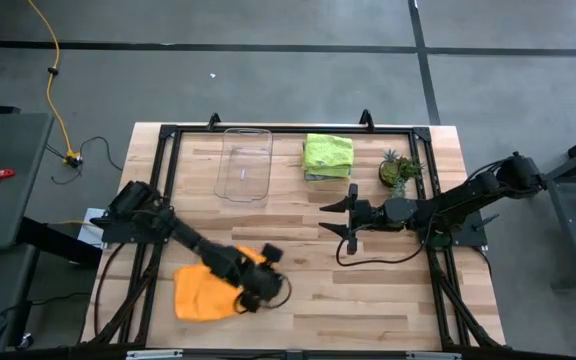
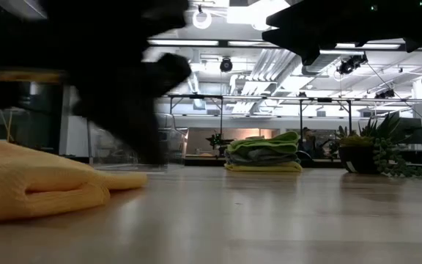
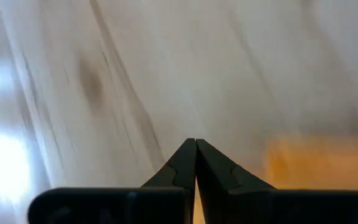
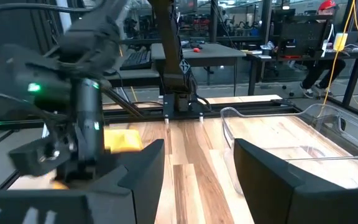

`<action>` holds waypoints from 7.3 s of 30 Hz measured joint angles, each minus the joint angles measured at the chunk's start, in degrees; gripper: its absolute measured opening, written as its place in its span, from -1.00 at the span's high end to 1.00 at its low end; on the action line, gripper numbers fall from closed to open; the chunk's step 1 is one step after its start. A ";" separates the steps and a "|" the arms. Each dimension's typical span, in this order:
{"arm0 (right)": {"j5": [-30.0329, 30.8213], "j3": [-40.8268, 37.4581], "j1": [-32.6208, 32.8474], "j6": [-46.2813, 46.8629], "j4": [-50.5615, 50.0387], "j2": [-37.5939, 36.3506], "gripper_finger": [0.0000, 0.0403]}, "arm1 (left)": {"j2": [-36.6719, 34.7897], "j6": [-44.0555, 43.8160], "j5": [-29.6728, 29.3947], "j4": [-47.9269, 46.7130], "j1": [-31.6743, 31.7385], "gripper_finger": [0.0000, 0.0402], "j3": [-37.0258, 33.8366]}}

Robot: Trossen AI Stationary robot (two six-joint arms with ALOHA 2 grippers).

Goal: Fold microfiber towels
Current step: Fold the orange microfiber cloth

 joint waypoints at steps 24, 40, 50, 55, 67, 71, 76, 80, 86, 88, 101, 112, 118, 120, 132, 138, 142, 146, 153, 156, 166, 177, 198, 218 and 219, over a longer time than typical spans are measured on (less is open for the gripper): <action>-0.02 0.00 0.01 3.57 -2.26 -0.02 0.09 | -13.48 -15.79 5.57 -24.87 -5.78 1.00 -2.31; 0.02 0.00 -0.04 4.62 -2.51 0.00 0.09 | -10.01 -38.83 8.75 -25.02 -14.97 1.00 -9.73; 0.05 0.00 -0.07 4.48 -2.58 0.00 0.09 | -5.84 -24.27 10.85 -5.77 -5.84 1.00 -9.56; 0.07 0.00 -0.28 4.95 -2.64 0.00 0.09 | -4.88 -16.57 10.60 10.12 -0.84 1.00 -9.63; 0.06 0.00 -0.28 4.93 -4.24 -0.01 0.09 | -15.02 -13.16 6.91 -2.27 1.05 1.00 -4.56; 0.04 0.00 -0.28 4.84 -4.90 0.00 0.09 | -22.13 -23.17 5.08 -9.91 -4.18 1.00 -6.38; 0.07 0.00 -0.28 4.86 -4.74 -0.02 0.09 | -27.08 -41.86 1.51 -12.54 -14.18 0.94 -12.34; 0.08 0.00 -0.28 5.47 -4.30 -0.02 0.09 | -26.99 -56.44 1.17 -12.64 -21.53 0.75 -16.91; 0.11 0.00 -0.30 5.95 -3.62 -0.02 0.09 | -25.64 -66.90 -3.72 -10.73 -26.70 0.28 -21.76; 0.17 0.00 -0.29 5.71 -3.37 -0.02 0.09 | -25.71 -67.06 -5.34 -10.22 -26.63 0.13 -23.13; 1.53 0.00 -1.00 4.92 -3.87 -0.02 0.09 | -25.61 -58.36 -2.88 0.90 -23.43 -0.09 -31.79; 1.53 0.00 -1.03 5.05 -3.85 -0.02 0.09 | -24.80 -59.52 -1.74 4.38 -23.15 -0.10 -31.94; 1.53 0.00 -1.03 5.05 -3.84 -0.02 0.09 | -21.85 -60.86 -0.77 4.32 -21.75 -0.10 -31.70; 1.51 0.00 -1.03 5.05 -3.85 -0.02 0.09 | -21.61 -60.98 -0.92 4.22 -21.73 -0.10 -31.70; 1.51 0.00 -1.03 5.07 -3.85 -0.02 0.09 | -22.25 -62.63 -2.62 4.04 -21.65 0.60 -31.85; 1.51 0.00 -1.03 5.07 -3.85 -0.02 0.09 | -22.22 -63.57 -0.75 4.42 -20.78 0.95 -31.75; 1.51 0.00 -1.03 5.05 -3.85 -0.02 0.09 | -23.98 -60.77 1.48 -6.87 -18.45 0.99 -28.80; 1.51 0.00 -1.04 4.94 -3.44 0.00 0.09 | -28.02 -54.49 -3.12 -21.95 -14.14 0.99 -22.88; 1.88 0.00 -1.05 4.44 -3.43 0.00 0.09 | -33.04 -37.20 -14.56 -35.55 -2.14 1.00 -10.34; 2.03 0.00 -1.05 4.44 -3.48 0.00 0.09 | -33.03 -28.73 -17.90 -34.41 2.47 1.00 -4.14; 2.14 0.00 -1.05 4.44 -6.38 0.00 0.09 | -28.55 -21.75 -22.02 -25.60 -8.77 1.00 -2.22; 2.14 0.00 -1.05 5.70 -5.27 0.00 0.09 | -10.32 -38.27 -23.07 -5.71 -28.30 1.00 -12.37; -3.55 8.63 1.68 6.85 -19.91 16.46 0.09 | -5.14 -53.66 -28.42 -12.14 -30.97 1.00 -12.51; 2.92 25.57 1.70 -5.38 -36.76 32.20 0.09 | -5.16 -53.49 -26.73 -9.15 -29.24 1.00 -12.40; 2.91 25.57 1.70 -5.07 -36.81 32.20 0.09 | -5.16 -53.51 -26.72 -9.13 -29.24 1.00 -12.40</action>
